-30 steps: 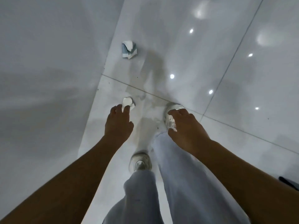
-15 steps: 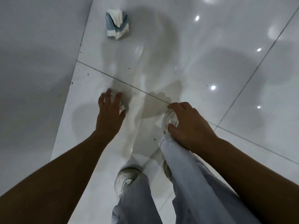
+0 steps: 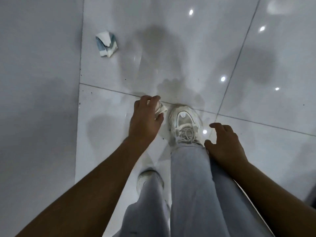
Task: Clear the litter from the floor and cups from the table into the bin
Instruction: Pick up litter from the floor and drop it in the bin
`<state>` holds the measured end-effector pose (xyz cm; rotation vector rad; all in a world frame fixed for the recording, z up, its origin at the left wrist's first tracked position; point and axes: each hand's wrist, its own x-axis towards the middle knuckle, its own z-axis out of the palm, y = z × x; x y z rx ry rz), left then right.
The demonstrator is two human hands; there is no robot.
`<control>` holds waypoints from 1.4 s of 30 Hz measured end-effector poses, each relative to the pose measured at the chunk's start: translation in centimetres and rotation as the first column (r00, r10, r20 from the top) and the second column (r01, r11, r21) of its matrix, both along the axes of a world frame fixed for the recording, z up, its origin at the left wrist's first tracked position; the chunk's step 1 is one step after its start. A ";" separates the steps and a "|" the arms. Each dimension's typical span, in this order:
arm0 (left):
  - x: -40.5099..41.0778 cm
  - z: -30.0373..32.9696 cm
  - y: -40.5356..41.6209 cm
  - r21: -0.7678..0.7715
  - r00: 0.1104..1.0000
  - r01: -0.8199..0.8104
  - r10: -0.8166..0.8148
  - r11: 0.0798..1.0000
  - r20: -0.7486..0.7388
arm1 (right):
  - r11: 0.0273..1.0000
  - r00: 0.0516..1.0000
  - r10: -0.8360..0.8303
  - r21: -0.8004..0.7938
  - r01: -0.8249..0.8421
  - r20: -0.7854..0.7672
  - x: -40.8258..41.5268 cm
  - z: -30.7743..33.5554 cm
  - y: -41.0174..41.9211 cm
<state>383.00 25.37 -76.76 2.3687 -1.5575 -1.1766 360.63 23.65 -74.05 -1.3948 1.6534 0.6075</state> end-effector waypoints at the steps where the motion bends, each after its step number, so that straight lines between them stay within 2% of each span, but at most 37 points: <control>1: -1.1 0.3 -0.9 -0.009 0.999 0.032 -0.032 0.999 -0.023 | 1.000 0.999 -0.031 -0.004 0.031 -0.017 -0.9 -0.2 0.6; 4: -4.6 0.5 -3.4 -0.018 0.981 0.179 -0.180 0.984 -0.069 | 0.991 0.989 -0.132 -0.019 0.131 -0.062 -3.2 -1.2 2.0; 9: -10.2 -0.8 -5.8 -0.019 0.889 0.435 -0.433 0.900 -0.149 | 0.963 0.961 -0.258 -0.109 0.247 -0.102 -6.8 -4.0 3.9; 12: -12.8 -1.9 -6.7 -0.026 0.840 0.529 -0.528 0.848 -0.123 | 0.941 0.940 -0.324 -0.136 0.309 -0.106 -8.2 -5.9 4.9; 17: -15.1 -4.2 -8.0 -0.037 0.779 0.617 -0.617 0.786 -0.108 | 0.924 0.927 -0.367 -0.148 0.353 -0.075 -9.3 -9.3 6.5; 25: -14.7 -6.7 -11.0 0.023 0.797 0.604 -0.603 0.797 -0.039 | 0.863 0.891 -0.452 -0.269 0.428 -0.032 -8.4 -10.9 8.3; 28: -14.1 -4.4 -11.0 0.039 0.809 0.588 -0.587 0.808 -0.035 | 0.853 0.891 -0.452 -0.278 0.441 0.024 -7.8 -8.6 7.6; 33: -12.0 3.8 -10.0 0.062 0.825 0.562 -0.564 0.825 0.027 | 0.803 0.871 -0.477 -0.344 0.487 0.121 -6.1 -0.5 4.8; 42: -11.1 28.2 -5.7 0.017 0.802 0.591 -0.590 0.806 0.089 | 0.718 0.824 -0.492 -0.406 0.566 0.280 -5.5 23.8 3.5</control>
